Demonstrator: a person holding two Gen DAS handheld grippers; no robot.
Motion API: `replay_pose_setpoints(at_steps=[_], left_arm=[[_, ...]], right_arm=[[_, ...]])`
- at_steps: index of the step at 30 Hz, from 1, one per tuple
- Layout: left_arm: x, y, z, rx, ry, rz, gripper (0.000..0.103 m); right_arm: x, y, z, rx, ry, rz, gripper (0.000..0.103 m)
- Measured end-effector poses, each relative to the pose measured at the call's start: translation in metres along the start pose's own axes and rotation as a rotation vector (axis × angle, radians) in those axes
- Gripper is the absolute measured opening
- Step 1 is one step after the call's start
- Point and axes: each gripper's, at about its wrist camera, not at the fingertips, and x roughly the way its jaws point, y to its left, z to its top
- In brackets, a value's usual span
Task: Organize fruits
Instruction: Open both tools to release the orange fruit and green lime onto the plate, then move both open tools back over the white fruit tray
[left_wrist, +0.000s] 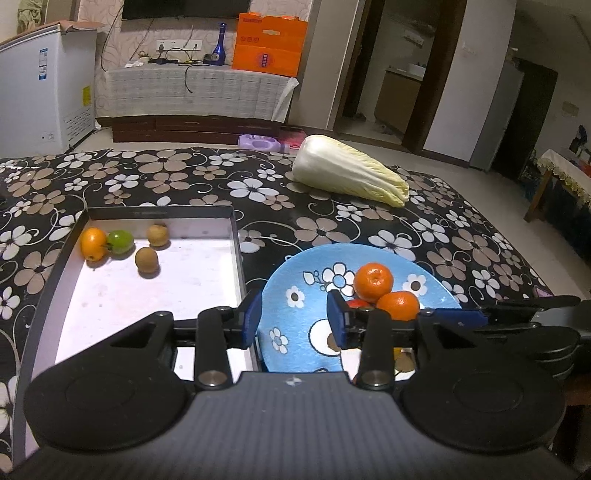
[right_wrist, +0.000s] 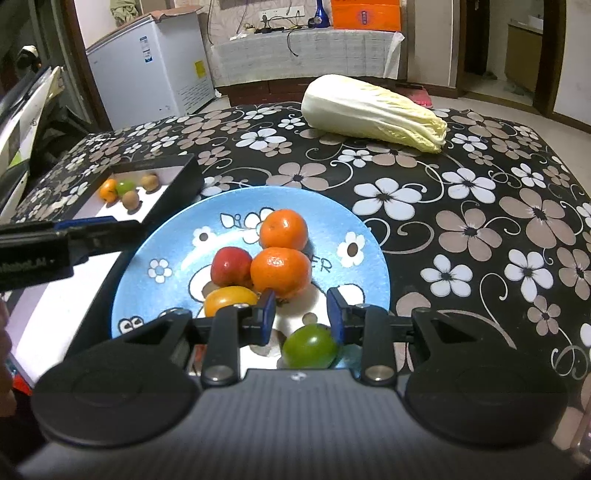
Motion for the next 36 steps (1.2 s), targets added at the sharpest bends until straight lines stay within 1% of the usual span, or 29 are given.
replay_pose_setpoints(at_steps=[8, 13, 21, 27, 36], left_arm=[[0.001, 0.003, -0.002, 0.004, 0.006, 0.012, 0.046], [-0.002, 0.011, -0.001, -0.005, 0.004, 0.031, 0.047], [-0.007, 0.024, -0.002, -0.002, 0.002, 0.064, 0.051], [-0.012, 0.033, -0.003, 0.001, 0.003, 0.084, 0.051], [-0.022, 0.054, -0.007, -0.003, 0.002, 0.114, 0.052]], right_arm=[[-0.007, -0.007, 0.004, 0.054, -0.029, -0.019, 0.034], [-0.014, -0.008, 0.007, 0.079, -0.089, -0.025, 0.035], [-0.012, 0.017, 0.015, 0.025, -0.127, 0.057, 0.035], [-0.004, 0.044, 0.021, -0.03, -0.136, 0.121, 0.035], [0.015, 0.077, 0.029, -0.075, -0.119, 0.175, 0.035]])
